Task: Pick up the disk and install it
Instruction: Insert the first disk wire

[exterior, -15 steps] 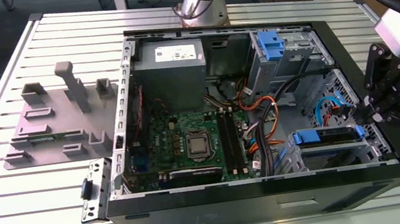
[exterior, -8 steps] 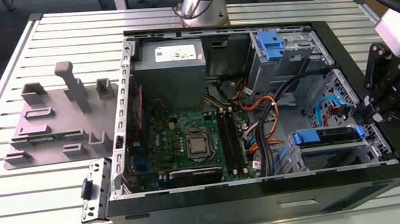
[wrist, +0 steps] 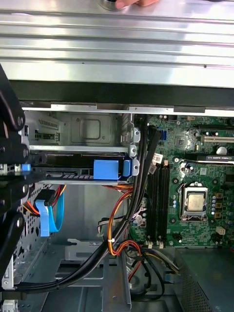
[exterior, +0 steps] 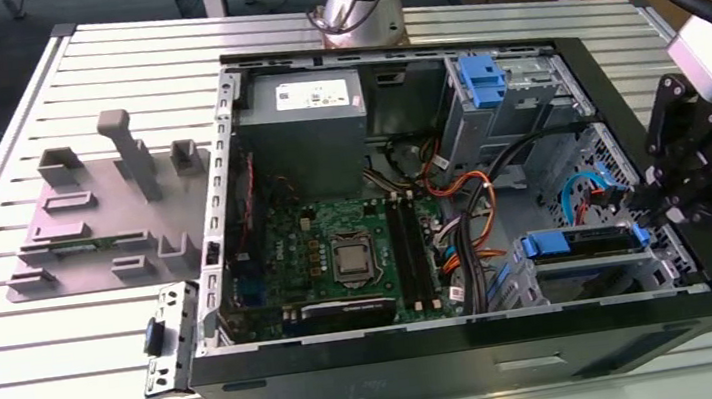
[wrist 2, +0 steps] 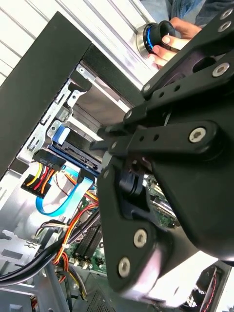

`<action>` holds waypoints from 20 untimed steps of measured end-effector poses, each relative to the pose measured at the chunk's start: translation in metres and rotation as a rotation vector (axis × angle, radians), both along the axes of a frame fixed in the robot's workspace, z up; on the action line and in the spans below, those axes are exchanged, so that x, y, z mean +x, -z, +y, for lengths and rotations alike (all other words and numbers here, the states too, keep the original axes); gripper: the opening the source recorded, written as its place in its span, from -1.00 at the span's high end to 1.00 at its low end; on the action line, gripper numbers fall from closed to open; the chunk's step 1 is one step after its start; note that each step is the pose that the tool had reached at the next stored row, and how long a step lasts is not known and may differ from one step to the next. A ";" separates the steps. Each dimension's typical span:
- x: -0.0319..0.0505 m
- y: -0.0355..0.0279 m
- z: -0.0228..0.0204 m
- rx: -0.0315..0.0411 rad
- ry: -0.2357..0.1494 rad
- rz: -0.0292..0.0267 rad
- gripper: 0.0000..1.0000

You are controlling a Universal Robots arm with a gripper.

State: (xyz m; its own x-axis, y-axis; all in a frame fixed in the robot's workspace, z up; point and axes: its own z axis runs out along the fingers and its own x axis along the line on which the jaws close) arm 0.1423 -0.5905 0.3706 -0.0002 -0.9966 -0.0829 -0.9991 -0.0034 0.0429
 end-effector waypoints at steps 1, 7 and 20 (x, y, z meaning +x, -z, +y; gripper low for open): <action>0.0000 0.0000 0.0000 0.0000 0.000 0.0000 0.54; 0.0000 0.0000 0.0000 0.0000 0.000 0.0000 0.18; 0.0084 0.0042 0.0078 -0.0021 0.000 0.0002 0.06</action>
